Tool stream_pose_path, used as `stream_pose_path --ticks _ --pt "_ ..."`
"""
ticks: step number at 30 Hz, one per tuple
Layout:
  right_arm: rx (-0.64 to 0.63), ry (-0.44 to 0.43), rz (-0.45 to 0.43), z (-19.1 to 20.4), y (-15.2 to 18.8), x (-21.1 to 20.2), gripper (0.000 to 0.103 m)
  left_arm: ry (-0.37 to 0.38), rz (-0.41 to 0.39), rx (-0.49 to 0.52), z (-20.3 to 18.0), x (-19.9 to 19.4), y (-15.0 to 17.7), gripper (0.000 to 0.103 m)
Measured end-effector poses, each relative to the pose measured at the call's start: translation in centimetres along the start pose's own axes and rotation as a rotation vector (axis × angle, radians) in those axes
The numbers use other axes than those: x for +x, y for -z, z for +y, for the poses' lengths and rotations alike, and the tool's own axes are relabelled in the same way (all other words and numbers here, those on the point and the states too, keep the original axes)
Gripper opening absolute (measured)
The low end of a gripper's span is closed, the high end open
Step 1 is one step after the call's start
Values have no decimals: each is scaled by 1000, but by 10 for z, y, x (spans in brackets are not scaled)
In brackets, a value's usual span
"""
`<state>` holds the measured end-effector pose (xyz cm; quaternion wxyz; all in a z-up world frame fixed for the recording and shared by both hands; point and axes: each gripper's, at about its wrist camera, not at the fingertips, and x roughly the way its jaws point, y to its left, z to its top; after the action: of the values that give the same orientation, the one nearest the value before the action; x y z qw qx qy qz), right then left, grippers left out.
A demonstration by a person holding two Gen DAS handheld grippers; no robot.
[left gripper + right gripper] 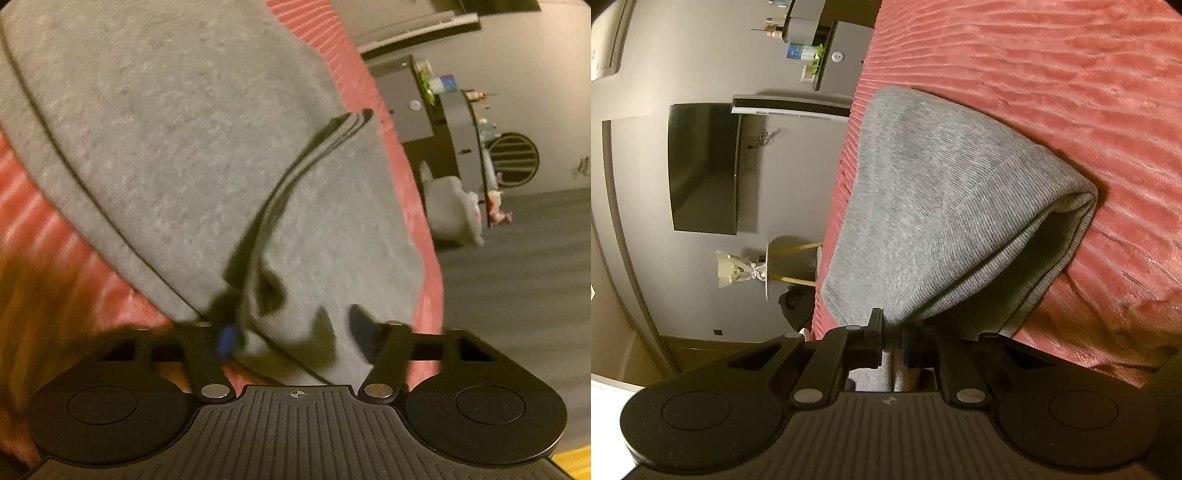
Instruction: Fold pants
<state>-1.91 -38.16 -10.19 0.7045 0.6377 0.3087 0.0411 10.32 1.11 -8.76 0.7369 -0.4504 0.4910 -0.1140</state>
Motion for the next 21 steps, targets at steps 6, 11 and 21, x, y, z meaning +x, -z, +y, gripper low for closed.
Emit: stream_pose_path --ticks 6,11,21 --pt "-44 -19 8 5 1 -3 9 104 -214 316 -46 -42 -4 17" --pt "-164 57 82 17 6 9 12 -181 -288 622 -61 -39 11 22" --pt "-489 425 142 58 31 17 51 -420 -444 444 -43 -51 3 57"
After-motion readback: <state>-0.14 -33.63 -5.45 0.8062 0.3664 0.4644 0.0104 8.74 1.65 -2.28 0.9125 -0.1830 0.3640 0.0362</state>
